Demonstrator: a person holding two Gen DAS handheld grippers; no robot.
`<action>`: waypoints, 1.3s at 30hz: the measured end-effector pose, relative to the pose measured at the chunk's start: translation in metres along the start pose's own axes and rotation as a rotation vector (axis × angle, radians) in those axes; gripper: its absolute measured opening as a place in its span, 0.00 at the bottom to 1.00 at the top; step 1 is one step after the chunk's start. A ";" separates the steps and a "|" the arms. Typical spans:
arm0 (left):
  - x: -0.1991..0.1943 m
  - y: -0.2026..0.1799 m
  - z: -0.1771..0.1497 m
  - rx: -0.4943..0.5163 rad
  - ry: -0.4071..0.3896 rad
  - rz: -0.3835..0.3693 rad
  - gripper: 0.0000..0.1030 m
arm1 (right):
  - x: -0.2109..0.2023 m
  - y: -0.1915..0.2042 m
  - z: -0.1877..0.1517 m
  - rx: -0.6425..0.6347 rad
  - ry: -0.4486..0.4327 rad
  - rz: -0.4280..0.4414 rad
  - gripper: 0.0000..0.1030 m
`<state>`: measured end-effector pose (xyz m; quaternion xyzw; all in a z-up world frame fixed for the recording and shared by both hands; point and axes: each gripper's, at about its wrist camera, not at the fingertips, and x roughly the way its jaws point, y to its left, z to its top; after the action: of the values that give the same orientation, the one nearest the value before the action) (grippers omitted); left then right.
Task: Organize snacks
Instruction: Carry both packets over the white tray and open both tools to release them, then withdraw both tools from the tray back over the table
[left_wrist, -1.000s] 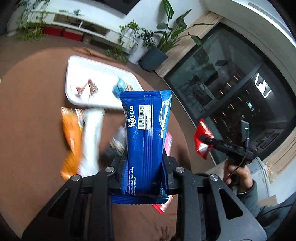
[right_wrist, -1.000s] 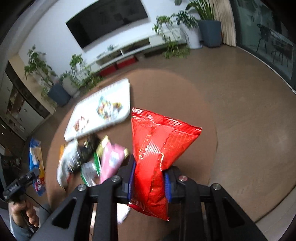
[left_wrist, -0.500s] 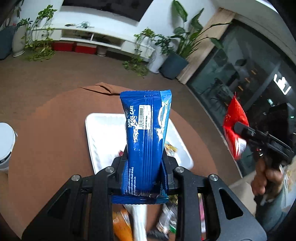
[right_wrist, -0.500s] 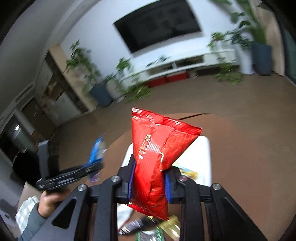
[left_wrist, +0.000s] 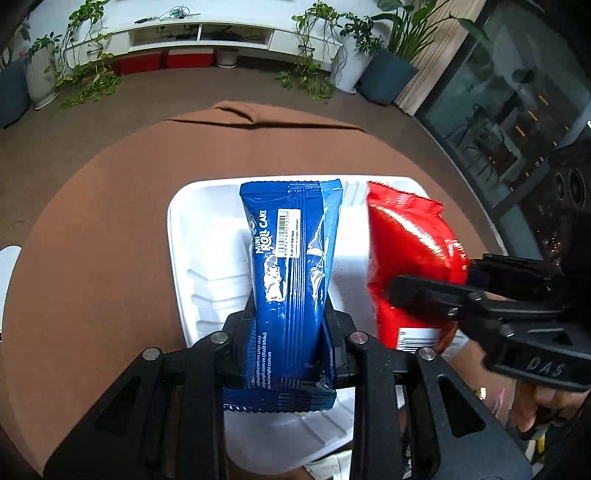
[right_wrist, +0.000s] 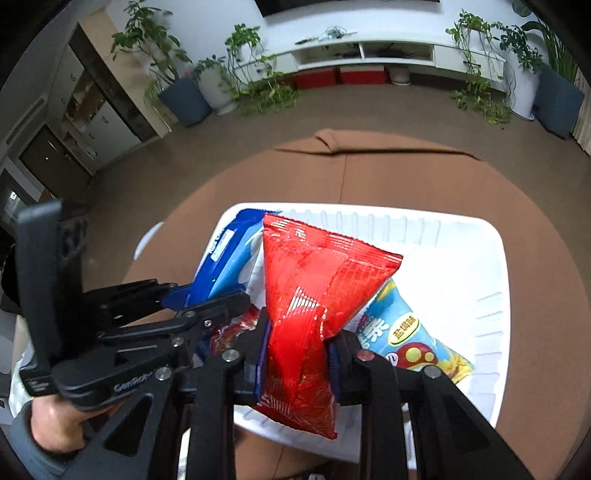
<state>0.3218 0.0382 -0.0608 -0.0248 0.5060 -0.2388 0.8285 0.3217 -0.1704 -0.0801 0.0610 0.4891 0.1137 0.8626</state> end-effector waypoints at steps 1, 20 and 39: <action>0.003 -0.001 -0.001 -0.001 0.002 0.003 0.24 | 0.004 -0.003 0.000 -0.003 0.006 -0.013 0.27; 0.031 -0.012 -0.012 0.004 0.037 0.063 0.39 | 0.021 -0.006 -0.020 -0.040 0.018 -0.086 0.37; -0.130 -0.036 -0.092 0.067 -0.341 0.061 1.00 | -0.189 -0.002 -0.078 0.055 -0.569 0.326 1.00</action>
<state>0.1817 0.0799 0.0122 -0.0217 0.3505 -0.2226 0.9095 0.1617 -0.2213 0.0359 0.1911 0.2152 0.2155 0.9331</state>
